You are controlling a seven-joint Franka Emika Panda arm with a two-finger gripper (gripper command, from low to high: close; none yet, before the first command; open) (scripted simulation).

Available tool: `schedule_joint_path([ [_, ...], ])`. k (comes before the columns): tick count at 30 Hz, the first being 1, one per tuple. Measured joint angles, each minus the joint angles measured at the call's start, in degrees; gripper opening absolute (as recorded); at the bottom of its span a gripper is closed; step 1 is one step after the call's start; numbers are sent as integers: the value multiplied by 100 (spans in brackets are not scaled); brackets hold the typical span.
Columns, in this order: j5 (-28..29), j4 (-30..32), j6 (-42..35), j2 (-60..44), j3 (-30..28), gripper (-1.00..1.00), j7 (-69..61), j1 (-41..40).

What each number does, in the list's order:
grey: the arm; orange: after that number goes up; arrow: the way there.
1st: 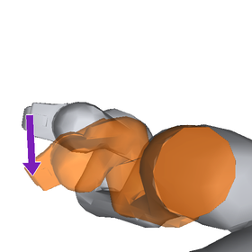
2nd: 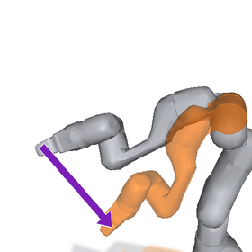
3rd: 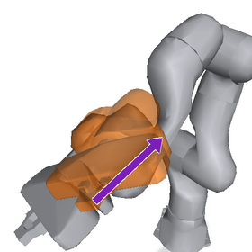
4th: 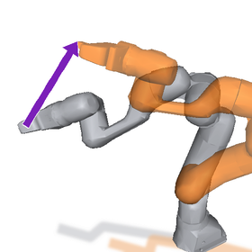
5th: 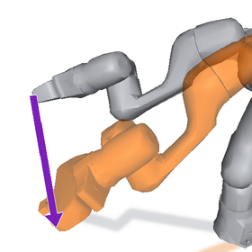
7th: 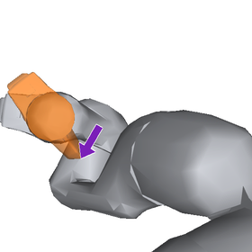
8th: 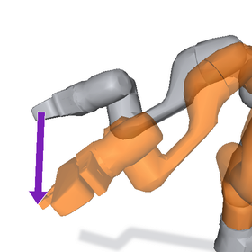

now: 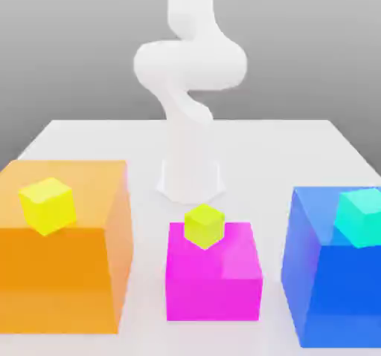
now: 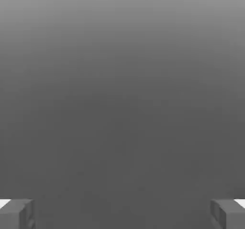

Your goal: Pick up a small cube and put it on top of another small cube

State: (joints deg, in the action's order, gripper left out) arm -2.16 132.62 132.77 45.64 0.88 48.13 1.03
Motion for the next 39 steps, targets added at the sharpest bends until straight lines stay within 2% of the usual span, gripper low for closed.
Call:
schedule_joint_path([
  [13, -2022, 390, 384, -1399, 283, 0, 1406, 1022],
  [22, -2983, 647, 609, -2410, 910, 0, 2723, 1529],
  [31, -3361, 955, 1034, -3362, 1736, 0, 4446, 1922],
  [36, -3270, 1161, 1394, -3866, 2188, 0, 5609, 2121],
  [39, -3017, 1285, 1649, -4195, 2397, 0, 6389, 2276],
])
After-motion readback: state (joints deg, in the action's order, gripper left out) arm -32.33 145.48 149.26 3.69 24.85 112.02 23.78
